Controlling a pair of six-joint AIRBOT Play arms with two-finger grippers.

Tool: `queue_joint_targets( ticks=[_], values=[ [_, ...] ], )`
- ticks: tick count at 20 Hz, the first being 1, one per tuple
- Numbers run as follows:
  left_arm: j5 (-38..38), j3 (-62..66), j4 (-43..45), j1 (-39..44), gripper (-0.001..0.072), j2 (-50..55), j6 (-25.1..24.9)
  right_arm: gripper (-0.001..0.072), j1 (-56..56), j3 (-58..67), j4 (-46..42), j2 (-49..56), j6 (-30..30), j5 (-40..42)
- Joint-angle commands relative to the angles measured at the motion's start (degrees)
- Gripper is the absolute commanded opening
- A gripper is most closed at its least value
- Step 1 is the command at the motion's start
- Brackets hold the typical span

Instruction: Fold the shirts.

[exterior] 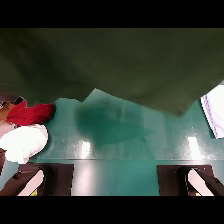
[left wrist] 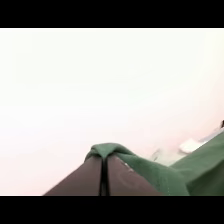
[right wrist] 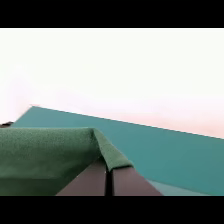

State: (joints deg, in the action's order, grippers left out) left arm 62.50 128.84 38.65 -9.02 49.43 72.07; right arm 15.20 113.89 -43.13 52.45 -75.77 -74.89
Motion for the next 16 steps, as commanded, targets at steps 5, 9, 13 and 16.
queue_joint_targets(
  ticks=[5, 9, 13, 16],
  values=[
    [-1.14, -9.73, 5.33, -0.02, 0.0025, 0.31, 1.62, 0.0016, -0.42, -2.27, -0.66, 5.99, -6.86, -10.67],
    [7.08, -28.26, 4.98, -0.02, 0.0025, 9.25, 1.55, 0.0017, -9.6, -11.72, -8.5, 15.28, -9.62, -10.58],
    [9.11, -38.16, 4.87, -0.02, 0.0026, 24.24, 1.42, 0.0017, -16.55, -18.21, -17.14, 27.08, -9.75, -7.41],
    [7.74, -39.23, 4.7, 0.72, 0.0025, 35.63, -0.17, 0.0017, -17.35, -19.45, -17.0, 34.8, -9.73, 0.46]
  ],
)
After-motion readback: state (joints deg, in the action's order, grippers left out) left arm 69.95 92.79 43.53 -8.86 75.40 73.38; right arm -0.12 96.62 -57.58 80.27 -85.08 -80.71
